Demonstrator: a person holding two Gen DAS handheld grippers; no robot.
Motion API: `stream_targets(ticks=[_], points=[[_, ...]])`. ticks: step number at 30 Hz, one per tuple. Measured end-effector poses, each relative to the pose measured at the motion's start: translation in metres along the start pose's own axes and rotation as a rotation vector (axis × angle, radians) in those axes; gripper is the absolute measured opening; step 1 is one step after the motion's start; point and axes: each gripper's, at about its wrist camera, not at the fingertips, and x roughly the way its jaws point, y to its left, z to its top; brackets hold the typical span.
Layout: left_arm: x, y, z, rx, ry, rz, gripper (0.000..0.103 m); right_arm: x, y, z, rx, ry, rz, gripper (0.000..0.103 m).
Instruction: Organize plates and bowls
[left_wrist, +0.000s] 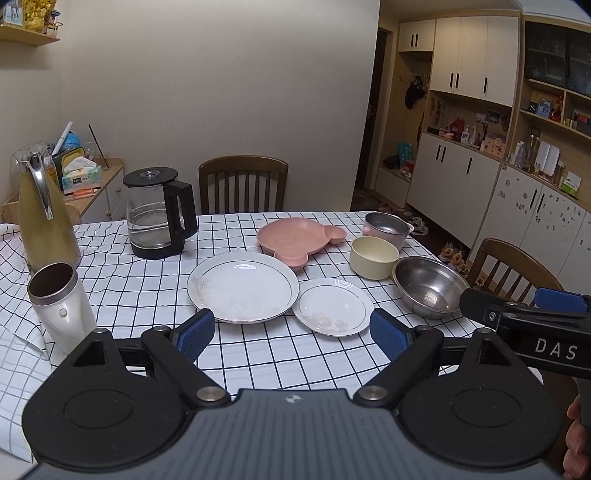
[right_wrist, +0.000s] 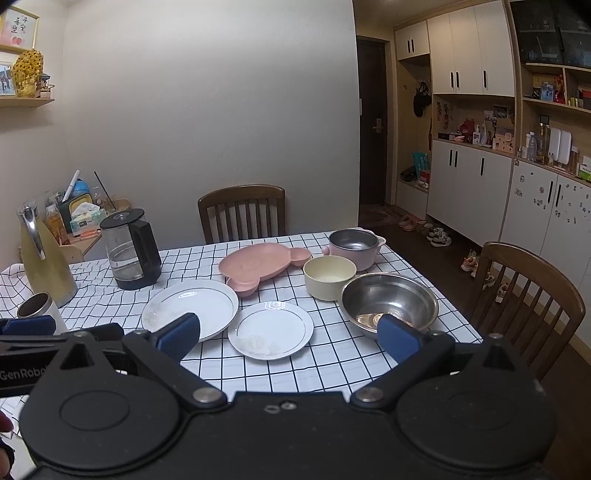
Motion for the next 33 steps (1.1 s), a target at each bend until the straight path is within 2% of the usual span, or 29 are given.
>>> stream_targets(ticks=[8, 15, 24, 33], points=[[0.006, 0.004, 0.001, -0.010, 0.015, 0.000, 0.092, 0.002, 0.001, 0.001, -0.005, 0.007, 0.000, 0.103], [0.027, 0.008, 0.005, -0.032, 0.033, 0.036, 0.092, 0.021, 0.005, 0.006, -0.026, 0.033, 0.024, 0.103], [0.078, 0.024, 0.019, -0.102, 0.104, 0.111, 0.092, 0.082, 0.011, 0.021, -0.091, 0.082, 0.133, 0.103], [0.150, 0.055, 0.037, -0.172, 0.183, 0.167, 0.092, 0.168, 0.023, 0.041, -0.188, 0.148, 0.223, 0.103]])
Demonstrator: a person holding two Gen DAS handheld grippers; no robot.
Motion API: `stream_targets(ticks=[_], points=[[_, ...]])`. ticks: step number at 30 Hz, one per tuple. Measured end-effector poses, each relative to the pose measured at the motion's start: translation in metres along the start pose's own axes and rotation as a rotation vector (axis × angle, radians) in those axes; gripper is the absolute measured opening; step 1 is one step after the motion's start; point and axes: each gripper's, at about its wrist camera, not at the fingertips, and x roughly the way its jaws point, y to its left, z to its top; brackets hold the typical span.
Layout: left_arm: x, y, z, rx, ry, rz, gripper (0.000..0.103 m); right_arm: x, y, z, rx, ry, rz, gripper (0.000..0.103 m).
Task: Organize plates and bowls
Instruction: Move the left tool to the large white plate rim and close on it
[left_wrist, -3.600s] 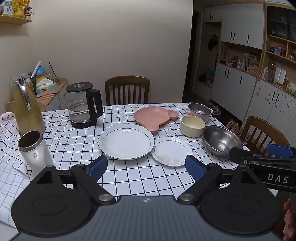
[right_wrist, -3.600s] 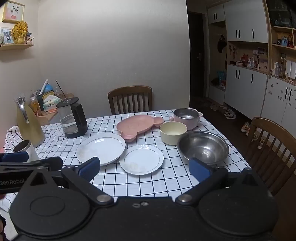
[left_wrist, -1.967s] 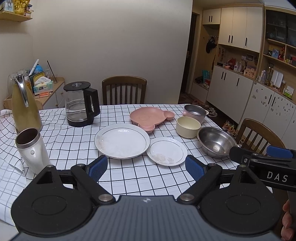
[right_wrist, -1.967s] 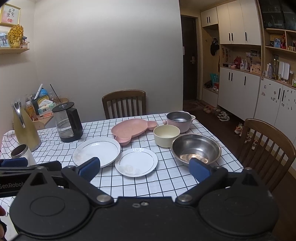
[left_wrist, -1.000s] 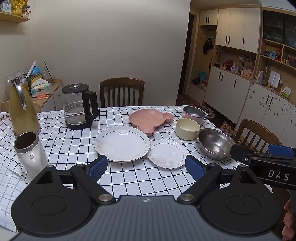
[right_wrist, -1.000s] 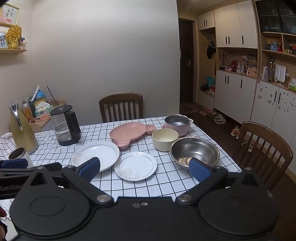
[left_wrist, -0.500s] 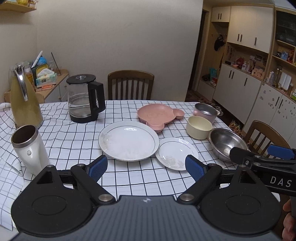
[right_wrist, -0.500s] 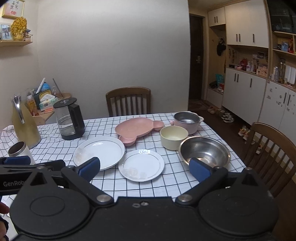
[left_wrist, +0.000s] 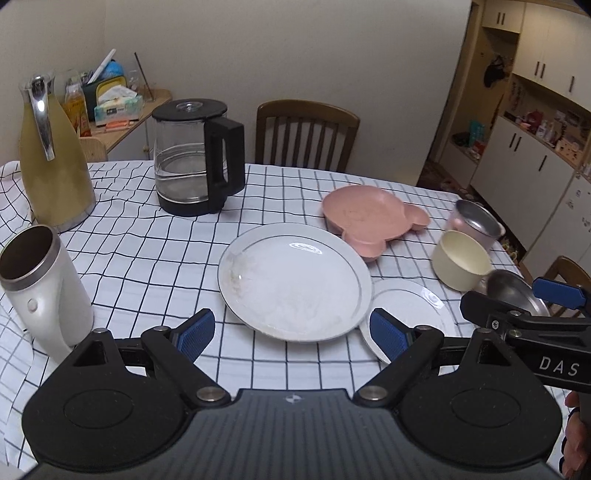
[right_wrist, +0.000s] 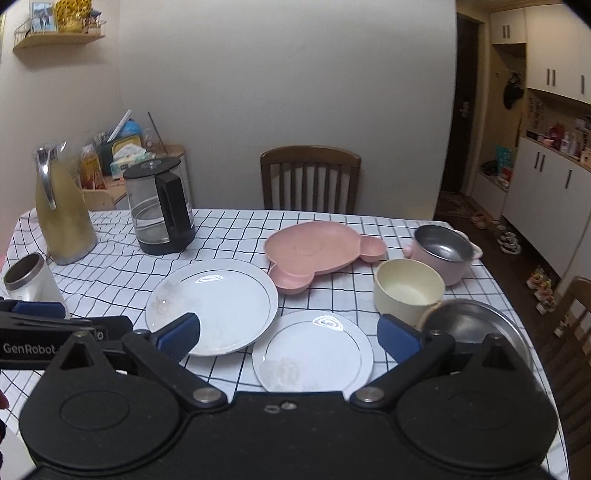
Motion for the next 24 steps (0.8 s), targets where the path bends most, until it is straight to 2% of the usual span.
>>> stream_targets(ticks=[5, 7, 12, 20, 23, 24], points=[[0.040, 0.008, 0.023, 0.001, 0.006, 0.049, 0.092, 0.051, -0.003, 0.017, -0.032, 0.040, 0.039, 0.101], [0.056, 0.013, 0.033, -0.009, 0.012, 0.045, 0.092, 0.072, -0.003, 0.025, -0.036, 0.064, 0.052, 0.098], [0.105, 0.032, 0.054, -0.061, 0.080, 0.072, 0.092, 0.124, -0.004, 0.040, -0.035, 0.137, 0.097, 0.091], [0.164, 0.056, 0.058, -0.080, 0.185, 0.125, 0.091, 0.198, -0.008, 0.041, 0.009, 0.308, 0.139, 0.077], [0.176, 0.064, 0.057, -0.107, 0.215, 0.120, 0.089, 0.215, -0.008, 0.039, 0.025, 0.356, 0.152, 0.074], [0.179, 0.066, 0.056, -0.115, 0.225, 0.120, 0.085, 0.218, -0.009, 0.038, 0.034, 0.371, 0.160, 0.071]])
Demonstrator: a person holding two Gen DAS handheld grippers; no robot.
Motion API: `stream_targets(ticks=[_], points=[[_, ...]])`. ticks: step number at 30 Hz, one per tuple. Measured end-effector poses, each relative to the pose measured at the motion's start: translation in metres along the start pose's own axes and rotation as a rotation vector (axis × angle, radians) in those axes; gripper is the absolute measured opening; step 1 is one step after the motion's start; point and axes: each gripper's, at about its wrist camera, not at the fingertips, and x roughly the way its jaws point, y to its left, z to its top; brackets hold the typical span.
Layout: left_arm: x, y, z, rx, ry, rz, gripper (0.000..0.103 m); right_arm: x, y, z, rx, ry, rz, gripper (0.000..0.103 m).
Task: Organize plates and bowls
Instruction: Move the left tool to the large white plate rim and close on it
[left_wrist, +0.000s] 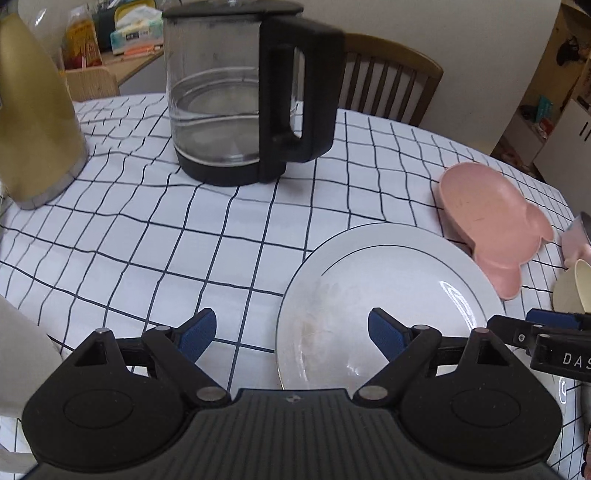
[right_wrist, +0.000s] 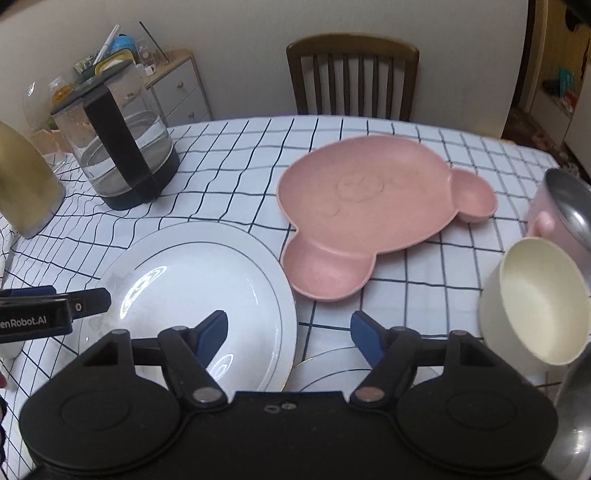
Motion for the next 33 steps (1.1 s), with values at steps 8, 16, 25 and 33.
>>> stream_targets(ticks=[8, 16, 25, 33], points=[[0.021, 0.015, -0.001, -0.099, 0.091, -0.058, 0.048, 0.019, -0.011, 0.001, 0.081, 0.082, 0.065, 0.043], [0.022, 0.024, -0.001, -0.163, 0.114, -0.117, 0.026, 0.018, -0.018, 0.002, 0.129, 0.087, 0.110, 0.020], [0.020, 0.018, -0.003, -0.129, 0.114, -0.087, 0.020, 0.018, -0.026, 0.001, 0.158, 0.098, 0.113, 0.008], [-0.006, 0.025, -0.019, -0.116, 0.092, -0.085, 0.020, 0.005, -0.013, -0.010, 0.120, 0.083, 0.100, 0.009]])
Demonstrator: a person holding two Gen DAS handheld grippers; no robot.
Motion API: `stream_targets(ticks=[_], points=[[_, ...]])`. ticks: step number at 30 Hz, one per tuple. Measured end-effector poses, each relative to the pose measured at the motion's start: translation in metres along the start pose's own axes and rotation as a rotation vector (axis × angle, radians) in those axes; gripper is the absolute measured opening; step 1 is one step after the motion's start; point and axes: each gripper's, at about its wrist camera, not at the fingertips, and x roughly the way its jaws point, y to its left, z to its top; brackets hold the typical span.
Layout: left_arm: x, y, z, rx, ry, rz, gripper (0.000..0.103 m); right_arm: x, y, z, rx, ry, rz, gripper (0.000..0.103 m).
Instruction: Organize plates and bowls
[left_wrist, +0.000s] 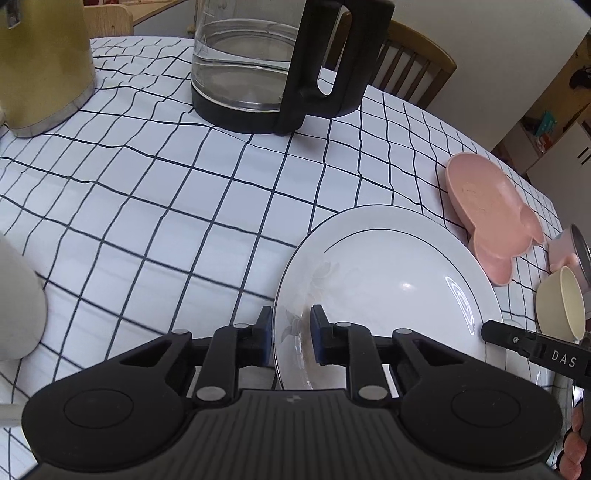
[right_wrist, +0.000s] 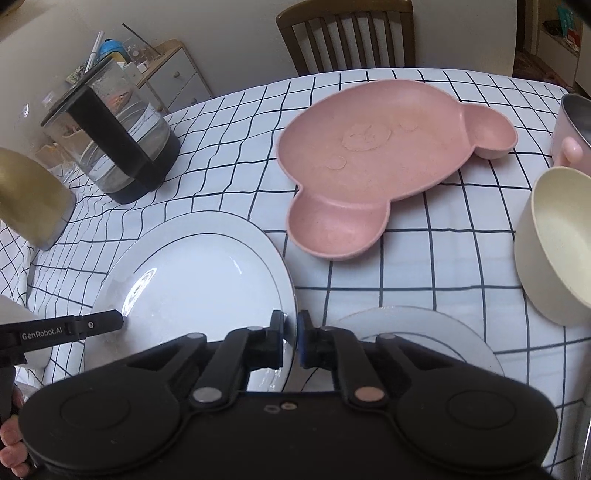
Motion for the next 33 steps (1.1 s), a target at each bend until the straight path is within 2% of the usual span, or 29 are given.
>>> stream_targets(ticks=[9, 19, 27, 33], points=[[-0.053, 0.013, -0.036, 0.023, -0.022, 0.004, 0.020, -0.041, 0.026, -0.036, -0.030, -0.013, 0.015, 0.008], [-0.107, 0.027, -0.106, 0.089, -0.030, 0.006, 0.020, -0.094, 0.045, -0.104, -0.017, -0.023, 0.029, 0.008], [-0.119, 0.046, -0.156, 0.113, 0.001, 0.011, 0.020, -0.102, 0.057, -0.159, -0.020, 0.009, 0.018, 0.009], [-0.121, 0.059, -0.180, 0.132, 0.015, 0.021, 0.020, -0.101, 0.065, -0.187, -0.034, 0.026, 0.008, 0.009]])
